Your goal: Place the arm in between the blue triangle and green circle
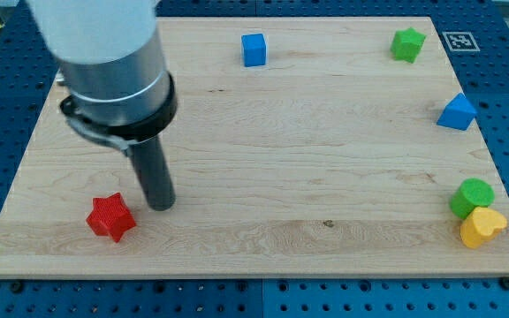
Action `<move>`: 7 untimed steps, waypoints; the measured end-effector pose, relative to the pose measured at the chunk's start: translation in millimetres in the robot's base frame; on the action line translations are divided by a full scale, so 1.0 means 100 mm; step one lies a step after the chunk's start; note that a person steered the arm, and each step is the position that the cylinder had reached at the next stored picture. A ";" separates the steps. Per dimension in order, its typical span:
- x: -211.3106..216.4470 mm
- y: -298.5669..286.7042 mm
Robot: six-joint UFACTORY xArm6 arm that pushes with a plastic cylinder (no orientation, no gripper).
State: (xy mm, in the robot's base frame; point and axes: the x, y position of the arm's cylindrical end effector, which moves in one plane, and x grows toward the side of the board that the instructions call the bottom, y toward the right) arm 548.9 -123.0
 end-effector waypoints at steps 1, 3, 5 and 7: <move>0.16 -0.16; 0.18 0.05; -0.22 0.71; -0.54 1.80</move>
State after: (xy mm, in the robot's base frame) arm 494.8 56.7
